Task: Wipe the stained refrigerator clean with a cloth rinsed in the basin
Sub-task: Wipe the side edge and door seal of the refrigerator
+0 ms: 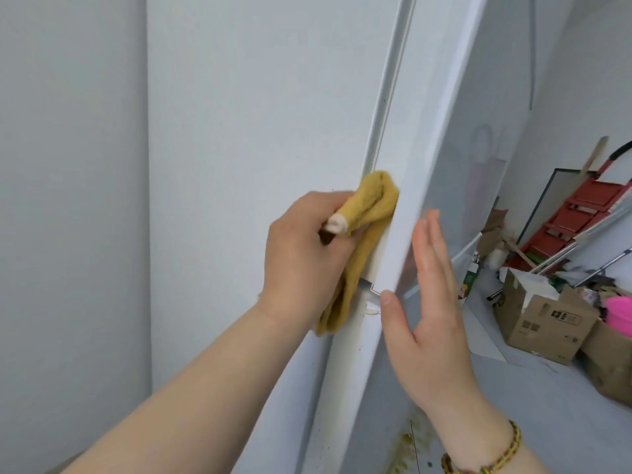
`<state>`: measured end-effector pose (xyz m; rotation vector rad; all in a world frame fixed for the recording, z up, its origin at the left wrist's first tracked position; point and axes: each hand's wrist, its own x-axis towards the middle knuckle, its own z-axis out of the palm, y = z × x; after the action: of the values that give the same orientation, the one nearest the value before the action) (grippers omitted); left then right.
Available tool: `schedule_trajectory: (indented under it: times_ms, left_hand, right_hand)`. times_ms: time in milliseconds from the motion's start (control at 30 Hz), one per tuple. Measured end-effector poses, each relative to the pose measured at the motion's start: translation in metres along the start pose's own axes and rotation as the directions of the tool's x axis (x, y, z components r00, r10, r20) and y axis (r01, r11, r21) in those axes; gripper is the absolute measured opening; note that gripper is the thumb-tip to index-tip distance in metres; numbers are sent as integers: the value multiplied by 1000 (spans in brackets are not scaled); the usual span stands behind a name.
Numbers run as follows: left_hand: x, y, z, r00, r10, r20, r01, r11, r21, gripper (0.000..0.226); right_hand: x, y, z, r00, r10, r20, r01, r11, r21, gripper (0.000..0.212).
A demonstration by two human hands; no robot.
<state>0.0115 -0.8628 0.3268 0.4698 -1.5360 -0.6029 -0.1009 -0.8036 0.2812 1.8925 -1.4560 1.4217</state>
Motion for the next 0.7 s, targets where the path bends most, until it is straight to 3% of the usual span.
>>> schedule_trajectory:
  times_ms: [100, 200, 467, 567, 700]
  left_hand:
    - [-52, -24, -1, 983, -174, 60, 177, 983, -56, 37]
    - [-66, -35, -3, 960, -261, 105, 271, 958, -95, 35]
    - [-19, 6, 4, 990, -112, 88, 132, 954, -270, 36]
    - [-24, -3, -1, 983, -72, 170, 106, 973, -203, 30]
    - [-49, -23, -13, 944, -131, 303, 162, 984, -77, 22]
  right_hand:
    - [-2, 1, 2, 1000, 4, -8, -4, 1000, 28, 65]
    - [-4, 1, 1, 1000, 26, 4, -26, 997, 67, 66]
    - [-7, -2, -4, 999, 30, 45, -35, 994, 107, 60]
    - [-5, 1, -7, 998, 30, 63, -37, 991, 125, 58]
    - [-4, 2, -6, 997, 47, 63, -55, 990, 134, 57]
